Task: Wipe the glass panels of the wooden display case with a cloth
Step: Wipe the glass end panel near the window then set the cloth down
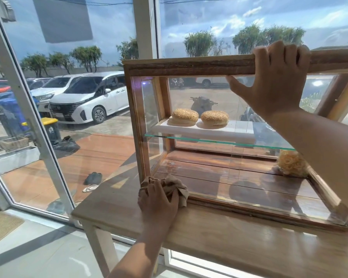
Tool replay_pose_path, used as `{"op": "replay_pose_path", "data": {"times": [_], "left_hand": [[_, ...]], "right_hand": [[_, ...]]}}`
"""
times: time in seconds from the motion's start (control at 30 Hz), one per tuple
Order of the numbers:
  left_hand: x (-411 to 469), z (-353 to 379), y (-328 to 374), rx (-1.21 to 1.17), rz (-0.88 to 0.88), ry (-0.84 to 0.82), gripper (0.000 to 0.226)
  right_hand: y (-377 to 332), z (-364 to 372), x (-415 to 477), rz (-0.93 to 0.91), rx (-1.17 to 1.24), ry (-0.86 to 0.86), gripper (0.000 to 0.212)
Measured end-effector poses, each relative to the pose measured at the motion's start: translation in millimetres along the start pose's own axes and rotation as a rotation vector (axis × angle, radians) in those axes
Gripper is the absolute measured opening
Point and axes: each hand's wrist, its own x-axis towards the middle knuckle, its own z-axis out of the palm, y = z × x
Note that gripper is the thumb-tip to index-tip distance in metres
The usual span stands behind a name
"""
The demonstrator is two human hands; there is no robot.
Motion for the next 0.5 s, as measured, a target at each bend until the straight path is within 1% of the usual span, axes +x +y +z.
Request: {"op": "replay_pose_path", "data": {"times": [0.07, 0.13, 0.3, 0.37, 0.5], "left_hand": [[-1.8, 4.8, 10.4, -0.050, 0.078, -0.007, 0.043], [-2.1, 9.5, 12.5, -0.061, 0.143, 0.025, 0.036], [1.5, 10.1, -3.7, -0.117, 0.249, 0.089, 0.035], [2.3, 11.8, -9.1, -0.121, 0.259, 0.076, 0.031], [8.5, 7.2, -4.7, -0.145, 0.225, 0.042, 0.019]], "right_hand": [[-0.1, -0.8, 0.1, 0.003, -0.005, -0.012, 0.074], [0.9, -1.1, -0.4, 0.002, -0.002, -0.018, 0.075], [0.8, -4.0, -0.2, -0.001, 0.028, -0.072, 0.076], [1.5, -4.9, -0.1, -0.006, 0.027, -0.077, 0.075], [0.8, -3.4, 0.0, 0.004, 0.007, -0.052, 0.076]]}}
